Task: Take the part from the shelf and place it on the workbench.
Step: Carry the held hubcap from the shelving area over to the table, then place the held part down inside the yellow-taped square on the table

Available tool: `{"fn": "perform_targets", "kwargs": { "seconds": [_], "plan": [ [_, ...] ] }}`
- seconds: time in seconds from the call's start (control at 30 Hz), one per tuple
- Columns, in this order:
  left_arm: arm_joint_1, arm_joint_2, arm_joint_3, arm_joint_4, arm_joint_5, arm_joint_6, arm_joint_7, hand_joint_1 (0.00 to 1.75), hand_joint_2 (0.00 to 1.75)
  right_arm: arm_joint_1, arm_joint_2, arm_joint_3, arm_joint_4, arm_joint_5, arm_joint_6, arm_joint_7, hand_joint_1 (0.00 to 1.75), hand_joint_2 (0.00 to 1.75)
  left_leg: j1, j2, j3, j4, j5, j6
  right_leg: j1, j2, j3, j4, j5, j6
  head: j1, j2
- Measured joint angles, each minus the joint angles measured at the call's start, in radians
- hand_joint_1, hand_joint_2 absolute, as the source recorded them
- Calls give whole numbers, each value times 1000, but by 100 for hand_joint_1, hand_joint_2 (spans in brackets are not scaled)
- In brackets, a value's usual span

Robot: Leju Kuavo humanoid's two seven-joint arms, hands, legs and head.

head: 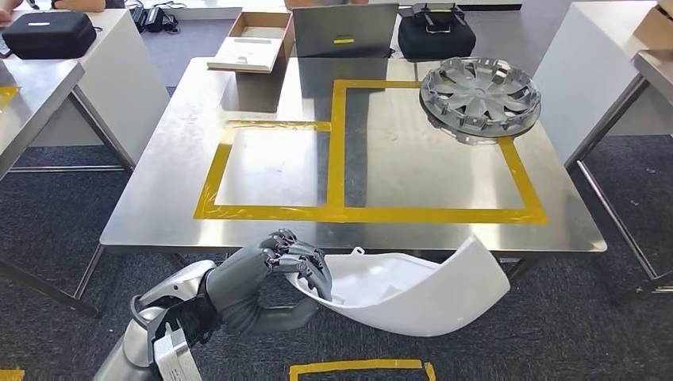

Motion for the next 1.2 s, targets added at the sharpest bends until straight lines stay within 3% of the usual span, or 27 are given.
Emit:
{"fn": "perform_targets", "kwargs": {
  "seconds": [0.07, 0.1, 0.17, 0.23, 0.27, 0.3, 0.33, 0.4, 0.47, 0.53, 0.6, 0.67, 0.73, 0.8, 0.83, 0.87, 0.93, 0.97, 1.0, 1.07, 1.13, 1.2],
  "plan": [
    [0, 2, 0, -1, 0, 1, -2, 175, 175, -1, 0, 0, 0, 0, 0, 0, 0, 0, 3, -4, 13, -8, -11, 15, -1, -2, 0, 19, 6, 10, 0, 0],
    [0, 2, 0, -1, 0, 1, -3, 175, 175, -3, 1, 0, 0, 0, 1, 0, 0, 0, 5, -4, 23, -12, -16, 21, -1, -4, -16, 50, 8, 14, 2, 0],
    [-1, 3, 0, -1, 0, 2, -5, 175, 175, -5, 2, 0, 0, 0, 1, 0, 0, 0, 8, -3, 43, -19, -29, 29, -2, -6, -90, 161, -13, 19, 6, 0],
    [0, 4, 0, 2, 0, 2, -7, 175, 175, -4, 2, -1, 0, 0, 0, 0, 0, 0, 7, -3, 60, -20, -45, 33, -2, -6, -184, 267, -61, 24, 10, 0],
    [0, 4, 0, 4, 0, 3, -8, 175, 175, -2, 1, -1, 0, 0, -1, 1, 0, 0, 7, -4, 70, -20, -55, 33, -2, -6, -215, 286, -73, 25, 10, 0],
    [1, 4, 0, 5, 0, 3, -9, 175, 175, 0, 1, -2, 0, -1, -1, 1, 0, 0, 7, -5, 83, -20, -64, 31, -2, -6, -230, 274, -64, 25, 12, 0],
    [1, 4, 0, 7, 0, 4, -10, 175, 175, 2, 2, -2, 0, -1, -2, 2, 0, 0, 7, -6, 98, -20, -75, 29, -2, -6, -228, 229, -30, 23, 13, 0],
    [2, 5, 0, 10, 0, 4, -12, 175, 175, 5, 1, -4, 0, -1, -3, 2, 0, 0, 6, -6, 124, -19, -98, 23, 1, -9, -204, 100, 80, 13, 15, 0],
    [3, 6, 0, 12, 0, 5, -14, 175, 175, 7, 1, -6, 0, -2, -3, 3, 0, 0, 3, -6, 137, -22, -116, 12, 7, -12, -188, 24, 140, 2, 16, 0],
    [4, 8, 0, 13, 0, 6, -15, 175, 175, 8, 1, -6, 0, -2, -4, 3, 0, 0, 2, -6, 147, -18, -116, -2, 9, -10, -177, 12, 136, -11, 16, 0],
    [2, 10, -1, 13, 0, 7, -16, 175, 175, 9, 2, -6, 0, -3, -4, 2, 0, 0, 2, -5, 141, 27, -107, -13, 4, -7, -150, 5, 129, -26, 13, 0],
    [0, 11, -1, 12, 0, 7, -18, 175, 175, 8, 2, -7, 0, -3, -4, 2, 0, 0, 5, -4, 82, 131, -123, -21, 2, -6, -125, 2, 114, -36, 6, 0],
    [1, 13, -1, 14, 0, 7, -18, 175, 175, 8, 2, -7, 0, -4, -4, 2, 0, 0, 6, -4, -3, 236, -180, -28, 2, -5, -106, 2, 95, -40, 0, 0],
    [2, 16, -1, 18, 1, 7, -20, 175, 175, 9, 2, -7, 0, -6, -4, 3, 0, 0, 6, -4, -51, 251, -219, -28, 2, -4, -81, 2, 74, -39, -3, 0],
    [2, 17, -1, 20, 1, 7, -21, 175, 175, 10, 2, -7, 0, -8, -5, 4, 0, 0, 6, -4, -54, 216, -204, -27, 2, -3, -65, 2, 63, -38, -4, 0],
    [2, 17, -1, 21, 4, 7, -21, 175, 175, 10, 2, -8, 0, -8, -5, 5, 0, 0, 6, -4, -47, 161, -161, -23, 2, -2, -50, 2, 53, -37, -5, 0],
    [2, 20, -1, 24, 11, 8, -21, 175, 175, 9, 2, -8, 1, -8, -6, 6, 0, 0, 3, -4, -34, 42, -38, -13, 4, 0, -32, 5, 32, -30, -7, 0],
    [3, 21, -2, 25, 16, 11, -22, 175, 175, 8, 2, -9, 1, -7, -6, 5, 0, 0, 1, -4, -31, 9, 6, -7, 5, 1, -28, 6, 23, -24, -7, 0],
    [4, 21, -1, 25, 22, 16, -24, 175, 175, 7, 3, -10, 2, -6, -7, 3, 0, 0, -1, -5, -32, -6, 28, -2, 5, 3, -27, 6, 15, -18, -7, 0],
    [5, 19, 0, 21, 31, 31, -28, 175, 175, 4, 2, -13, 1, -3, -8, -1, 0, 0, -1, -6, -25, -8, 27, 9, 5, 3, -19, 2, 3, -4, -6, 0],
    [3, 14, 0, 15, 22, 43, -21, 175, 175, 3, 3, -16, 0, 4, -8, -5, 0, 0, 3, -5, -11, -18, 21, 22, 5, 0, -28, 37, -22, 6, -3, 0],
    [0, 10, 0, 11, -15, 58, -4, 175, 175, 1, 5, -17, 0, 14, -6, -6, 0, 0, 5, -3, 1, -22, 11, 32, 3, -3, -95, 156, -73, 15, 2, 0]
  ]
}}
